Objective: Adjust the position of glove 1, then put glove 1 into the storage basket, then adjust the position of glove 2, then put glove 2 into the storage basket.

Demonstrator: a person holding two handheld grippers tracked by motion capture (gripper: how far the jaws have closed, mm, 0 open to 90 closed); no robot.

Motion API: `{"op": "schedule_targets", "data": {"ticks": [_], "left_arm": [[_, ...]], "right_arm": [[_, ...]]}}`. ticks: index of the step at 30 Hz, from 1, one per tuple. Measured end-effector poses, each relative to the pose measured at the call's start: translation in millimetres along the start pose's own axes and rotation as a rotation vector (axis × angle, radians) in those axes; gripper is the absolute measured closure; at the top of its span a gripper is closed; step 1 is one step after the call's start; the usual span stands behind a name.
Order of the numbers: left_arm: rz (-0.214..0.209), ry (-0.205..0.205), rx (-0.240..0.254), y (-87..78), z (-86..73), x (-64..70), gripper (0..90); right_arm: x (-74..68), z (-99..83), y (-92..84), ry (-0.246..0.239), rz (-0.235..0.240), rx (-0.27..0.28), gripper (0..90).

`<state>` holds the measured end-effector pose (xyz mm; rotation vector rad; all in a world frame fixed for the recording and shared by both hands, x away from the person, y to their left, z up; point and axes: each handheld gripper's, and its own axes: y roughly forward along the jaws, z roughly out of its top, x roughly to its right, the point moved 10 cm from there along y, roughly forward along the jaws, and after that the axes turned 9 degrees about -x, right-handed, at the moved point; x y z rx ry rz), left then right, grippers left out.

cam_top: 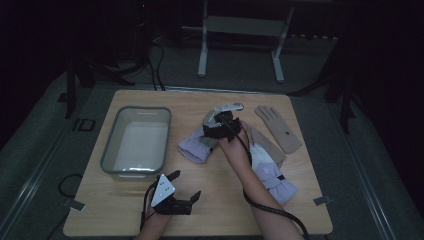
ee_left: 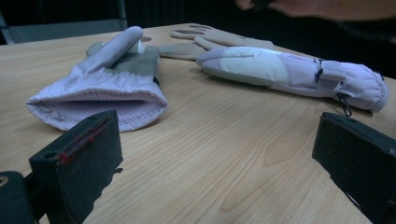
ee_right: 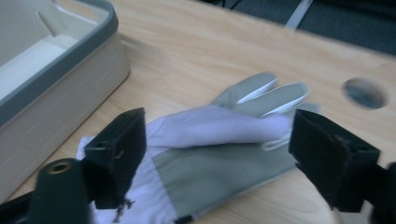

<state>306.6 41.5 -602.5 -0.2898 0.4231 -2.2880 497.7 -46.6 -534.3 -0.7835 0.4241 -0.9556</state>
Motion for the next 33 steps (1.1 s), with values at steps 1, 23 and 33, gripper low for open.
{"op": "schedule_targets", "data": {"ticks": [1, 23, 33], "left_arm": [[0.000, 0.000, 0.000, 0.0, 0.0, 0.0, 1.6], [0.028, 0.027, 0.013, -2.8, -0.3, 2.7, 1.6], [0.033, 0.007, 0.012, -2.9, -0.3, -0.6, 1.6]], "right_arm": [[-2.3, -1.8, 8.1, 0.012, -0.002, -0.014, 19.5], [-13.0, -40.4, 86.4, 0.013, -0.036, -0.227, 37.5], [-14.3, -37.0, 48.6, -0.223, 0.003, -0.252, 85.4]]}}
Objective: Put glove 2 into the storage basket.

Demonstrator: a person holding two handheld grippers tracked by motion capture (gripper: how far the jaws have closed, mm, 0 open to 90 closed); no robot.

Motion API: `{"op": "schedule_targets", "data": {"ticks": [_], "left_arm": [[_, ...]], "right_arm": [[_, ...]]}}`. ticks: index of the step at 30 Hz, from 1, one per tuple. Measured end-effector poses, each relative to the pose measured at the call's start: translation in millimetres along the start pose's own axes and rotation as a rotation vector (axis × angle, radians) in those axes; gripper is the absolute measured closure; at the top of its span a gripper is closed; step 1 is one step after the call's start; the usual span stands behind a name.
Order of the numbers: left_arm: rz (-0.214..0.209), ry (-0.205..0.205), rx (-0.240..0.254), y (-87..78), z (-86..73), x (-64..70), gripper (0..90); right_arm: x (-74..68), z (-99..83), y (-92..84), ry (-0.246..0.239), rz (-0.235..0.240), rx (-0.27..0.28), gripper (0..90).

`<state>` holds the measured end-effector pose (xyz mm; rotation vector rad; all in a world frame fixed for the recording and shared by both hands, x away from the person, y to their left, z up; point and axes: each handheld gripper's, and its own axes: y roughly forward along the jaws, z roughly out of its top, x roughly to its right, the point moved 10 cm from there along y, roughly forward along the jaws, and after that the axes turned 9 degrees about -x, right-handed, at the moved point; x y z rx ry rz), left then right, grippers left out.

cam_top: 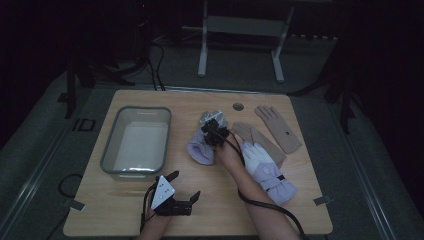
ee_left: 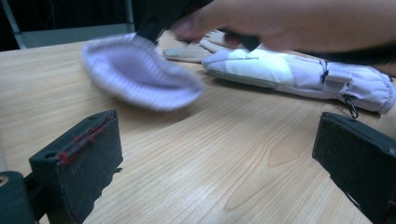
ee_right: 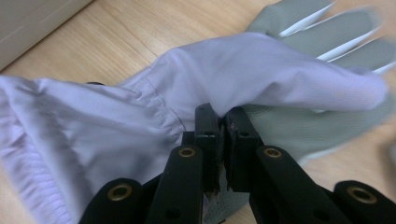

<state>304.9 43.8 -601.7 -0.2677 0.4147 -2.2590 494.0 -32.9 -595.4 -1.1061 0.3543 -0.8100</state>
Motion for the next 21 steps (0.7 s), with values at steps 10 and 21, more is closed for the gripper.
{"op": "schedule_targets", "data": {"ticks": [10, 21], "left_arm": [[0.001, -0.013, 0.010, -0.9, 0.4, -1.4, 1.6], [-0.004, -0.006, 0.007, -0.4, 0.4, -0.6, 1.7]], "right_arm": [[-8.9, -24.9, -52.7, -0.281, -0.010, 0.067, 85.4], [-16.5, -57.0, -58.3, -0.355, -0.008, 0.078, 85.2]]}}
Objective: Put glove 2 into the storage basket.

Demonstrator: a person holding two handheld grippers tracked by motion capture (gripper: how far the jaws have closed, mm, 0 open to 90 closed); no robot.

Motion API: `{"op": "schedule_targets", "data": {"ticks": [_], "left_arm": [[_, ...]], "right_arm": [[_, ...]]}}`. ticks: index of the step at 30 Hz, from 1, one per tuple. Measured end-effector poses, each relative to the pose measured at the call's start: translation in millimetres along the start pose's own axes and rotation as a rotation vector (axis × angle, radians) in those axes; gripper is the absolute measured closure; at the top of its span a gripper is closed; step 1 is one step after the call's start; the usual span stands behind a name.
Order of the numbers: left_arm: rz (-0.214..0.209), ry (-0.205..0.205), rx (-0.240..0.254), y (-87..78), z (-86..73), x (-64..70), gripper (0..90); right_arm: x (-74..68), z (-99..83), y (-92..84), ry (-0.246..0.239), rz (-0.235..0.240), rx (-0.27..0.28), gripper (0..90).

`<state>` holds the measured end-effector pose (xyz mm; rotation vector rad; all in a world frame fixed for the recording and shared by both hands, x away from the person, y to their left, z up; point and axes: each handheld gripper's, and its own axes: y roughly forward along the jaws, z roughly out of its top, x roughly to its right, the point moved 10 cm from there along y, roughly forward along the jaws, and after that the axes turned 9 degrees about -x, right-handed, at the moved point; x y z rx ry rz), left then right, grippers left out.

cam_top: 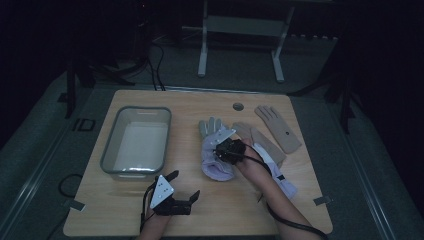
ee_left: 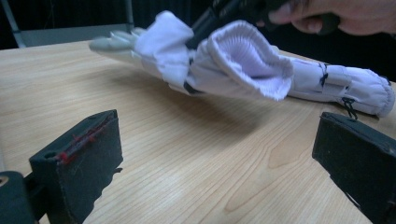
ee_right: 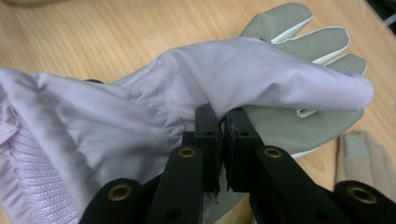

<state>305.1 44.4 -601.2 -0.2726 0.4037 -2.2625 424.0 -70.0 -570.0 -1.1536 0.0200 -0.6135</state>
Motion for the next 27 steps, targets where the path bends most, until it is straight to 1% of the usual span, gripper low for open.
{"op": "schedule_targets", "data": {"ticks": [1, 2, 3, 4, 5, 6, 8, 10, 11, 13, 14, 15, 16, 17, 18, 19, 20, 21, 22, 24, 25, 27], "left_arm": [[-0.001, 0.001, 0.000, -0.1, 0.0, 0.1, 1.7], [-0.002, 0.001, 0.000, -0.1, 0.0, 0.1, 1.6], [-0.002, 0.000, 0.000, -0.1, 0.0, -0.1, 1.7], [-0.002, -0.001, 0.000, 0.0, 0.0, -0.2, 1.6], [-0.002, -0.003, 0.001, 0.1, 0.1, -0.1, 1.6], [-0.001, -0.006, 0.001, 0.1, 0.1, -0.4, 1.7], [0.018, -0.005, 0.009, -1.3, 0.2, -2.3, 1.6], [0.011, -0.016, 0.005, -0.9, 0.0, -3.0, 1.6], [0.008, -0.020, 0.003, -0.7, 0.0, -3.2, 1.7], [0.006, -0.020, 0.002, -0.4, 0.0, -3.1, 1.7], [0.011, -0.015, 0.003, -0.5, 0.0, -3.1, 1.7], [0.012, -0.010, 0.000, -0.4, -0.1, -2.7, 1.7], [0.010, -0.007, -0.002, -0.2, -0.3, -2.3, 1.7], [0.010, -0.008, -0.002, 0.0, -0.2, -2.1, 1.7], [0.009, -0.009, -0.004, 0.2, -0.3, -2.3, 1.6], [0.008, -0.011, -0.005, 0.4, -0.3, -2.6, 1.6], [0.008, -0.014, -0.005, 0.3, -0.3, -2.9, 1.7], [0.008, -0.016, -0.006, 0.3, -0.3, -3.1, 1.7], [0.008, -0.015, -0.006, 0.4, -0.3, -3.0, 1.7], [0.009, -0.009, -0.006, 0.3, -0.4, -2.4, 1.7], [0.009, -0.005, -0.007, 0.4, -0.4, -2.1, 1.7], [0.010, -0.002, -0.008, 0.4, -0.4, -1.9, 1.7]], "right_arm": [[-1.1, -2.9, 3.1, 0.006, 0.010, -0.008, 85.2], [-2.6, -6.0, 6.7, 0.000, 0.020, -0.017, 85.2], [-2.9, -8.2, 10.7, 0.001, 0.018, -0.017, 85.1], [-3.0, -12.7, 19.0, 0.014, 0.045, -0.024, 85.0], [-3.0, -12.7, 19.0, 0.014, 0.045, -0.024, 85.0], [-2.4, -15.7, 23.6, 0.017, 0.053, -0.035, 85.1], [-1.6, -21.7, 31.1, 0.014, 0.057, -0.055, 84.9], [0.0, -25.8, 35.2, 0.032, 0.059, -0.066, 83.6], [1.0, -26.3, 35.7, 0.050, 0.060, -0.063, 81.9], [2.0, -26.7, 36.1, 0.079, 0.070, -0.059, 75.4], [2.4, -26.2, 35.1, 0.084, 0.076, -0.052, 72.6], [3.4, -26.2, 33.7, 0.086, 0.076, -0.051, 67.9], [3.7, -25.5, 31.4, 0.102, 0.087, -0.042, 65.9], [4.3, -24.6, 27.8, 0.110, 0.090, -0.030, 62.1], [5.7, -24.6, 24.4, 0.111, 0.085, -0.026, 54.9], [6.8, -24.1, 19.5, 0.128, 0.091, -0.014, 53.2], [8.7, -24.6, 11.5, 0.140, 0.105, 0.006, 48.4], [8.7, -24.6, 11.5, 0.140, 0.105, 0.006, 42.6], [12.7, -26.7, 3.9, 0.151, 0.090, 0.017, 37.3], [20.4, -28.9, -4.2, 0.178, 0.047, 0.029, 31.6], [20.4, -28.9, -4.2, 0.178, 0.047, 0.029, 31.6], [26.0, -29.8, -13.0, 0.209, 0.037, 0.055, 30.2]]}}
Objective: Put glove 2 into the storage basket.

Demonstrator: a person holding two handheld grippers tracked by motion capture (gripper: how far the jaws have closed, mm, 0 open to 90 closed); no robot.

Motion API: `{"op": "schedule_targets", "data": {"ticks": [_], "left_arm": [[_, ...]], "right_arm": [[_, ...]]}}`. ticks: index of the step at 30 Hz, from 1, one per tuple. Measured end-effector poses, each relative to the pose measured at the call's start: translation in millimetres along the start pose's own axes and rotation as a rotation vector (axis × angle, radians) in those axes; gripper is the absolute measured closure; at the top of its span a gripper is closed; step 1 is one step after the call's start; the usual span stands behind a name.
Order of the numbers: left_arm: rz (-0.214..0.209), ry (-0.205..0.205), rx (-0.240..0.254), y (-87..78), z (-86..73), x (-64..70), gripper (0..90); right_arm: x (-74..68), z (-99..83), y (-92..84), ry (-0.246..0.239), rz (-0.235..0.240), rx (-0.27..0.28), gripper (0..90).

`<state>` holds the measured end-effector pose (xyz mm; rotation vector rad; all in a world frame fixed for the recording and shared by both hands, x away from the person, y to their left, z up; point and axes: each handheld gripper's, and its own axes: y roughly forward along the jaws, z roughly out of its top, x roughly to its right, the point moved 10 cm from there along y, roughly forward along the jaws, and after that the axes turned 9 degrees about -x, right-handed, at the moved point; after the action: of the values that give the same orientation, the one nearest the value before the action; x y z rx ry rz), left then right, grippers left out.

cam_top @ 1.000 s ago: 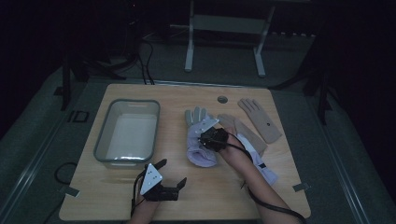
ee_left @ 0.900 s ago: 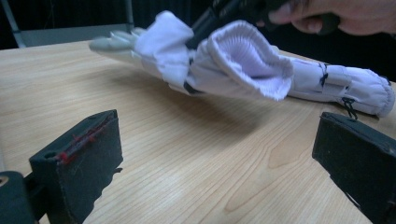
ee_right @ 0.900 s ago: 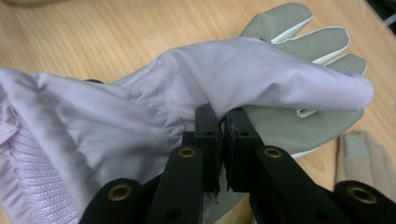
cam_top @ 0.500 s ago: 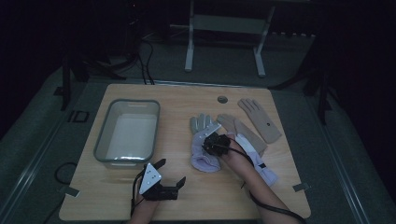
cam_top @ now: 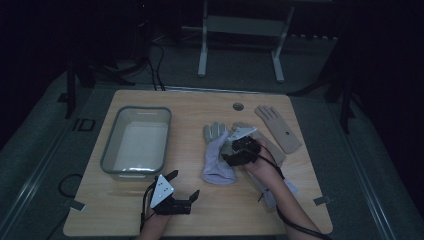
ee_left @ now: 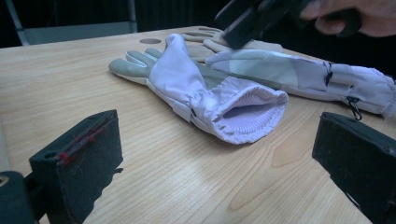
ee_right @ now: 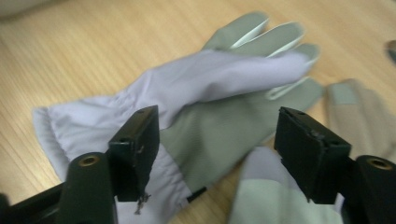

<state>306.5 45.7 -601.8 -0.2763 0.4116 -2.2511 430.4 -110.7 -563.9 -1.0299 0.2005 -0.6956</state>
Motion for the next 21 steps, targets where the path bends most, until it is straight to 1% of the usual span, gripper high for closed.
{"op": "schedule_targets", "data": {"ticks": [2, 3, 4, 5, 6, 7, 8, 9, 10, 12, 13, 14, 15, 17, 18, 19, 20, 21], "left_arm": [[-0.001, -0.004, -0.001, 0.2, 0.0, -0.3, 1.7], [-0.001, -0.006, -0.001, 0.3, 0.0, -0.4, 1.7], [-0.003, -0.006, -0.001, 0.3, 0.0, -0.4, 1.6], [-0.004, -0.006, -0.002, 0.3, 0.0, -0.4, 1.6], [-0.006, -0.005, -0.004, 0.5, -0.1, 0.0, 1.7], [-0.008, -0.002, -0.006, 0.6, -0.2, 0.2, 1.7], [-0.009, -0.001, -0.006, 0.7, -0.2, 0.5, 1.7], [-0.009, 0.000, -0.007, 0.7, -0.3, 0.6, 1.6], [-0.011, 0.000, -0.010, 1.0, -0.4, 0.9, 1.6], [-0.011, 0.000, -0.011, 1.2, -0.4, 1.0, 1.6], [-0.010, 0.001, -0.012, 1.4, -0.5, 1.0, 1.7], [-0.011, 0.001, -0.013, 1.6, -0.5, 1.1, 1.7], [-0.011, 0.001, -0.014, 1.7, -0.5, 1.2, 1.7], [-0.013, 0.002, -0.016, 1.9, -0.6, 1.3, 1.6], [-0.013, 0.002, -0.017, 2.0, -0.6, 1.3, 1.7], [-0.016, 0.000, -0.017, 2.2, -0.5, 1.5, 1.6], [-0.020, -0.001, -0.017, 2.3, -0.5, 1.7, 1.6], [-0.020, -0.002, -0.019, 2.5, -0.6, 1.7, 1.6]], "right_arm": [[6.7, -1.4, -10.6, 0.036, -0.001, 0.019, 30.5], [11.5, -2.3, -17.9, 0.063, -0.004, 0.037, 30.7], [14.4, -3.1, -22.6, 0.073, -0.004, 0.048, 31.5], [21.7, -7.0, -34.9, 0.099, -0.004, 0.060, 32.6], [26.2, -9.0, -43.2, 0.113, -0.007, 0.080, 33.1], [29.2, -11.5, -49.3, 0.120, -0.013, 0.089, 33.0], [29.2, -11.5, -49.3, 0.120, -0.013, 0.089, 33.0], [32.5, -14.8, -54.7, 0.119, -0.027, 0.089, 33.1], [36.2, -22.2, -63.5, 0.120, -0.028, 0.085, 34.4], [37.6, -24.9, -66.7, 0.123, -0.029, 0.089, 35.5], [38.7, -30.5, -71.4, 0.124, -0.026, 0.083, 38.0], [40.8, -39.2, -77.8, 0.132, -0.022, 0.083, 38.2], [40.8, -39.2, -77.8, 0.132, -0.022, 0.083, 38.2], [43.1, -49.1, -81.6, 0.146, -0.016, 0.074, 38.2], [45.6, -58.0, -83.1, 0.176, -0.008, 0.065, 38.1], [46.9, -64.7, -82.9, 0.189, -0.001, 0.059, 38.1], [46.9, -64.7, -82.9, 0.189, -0.001, 0.059, 38.1], [47.3, -69.3, -82.5, 0.188, -0.001, 0.047, 38.1]]}}
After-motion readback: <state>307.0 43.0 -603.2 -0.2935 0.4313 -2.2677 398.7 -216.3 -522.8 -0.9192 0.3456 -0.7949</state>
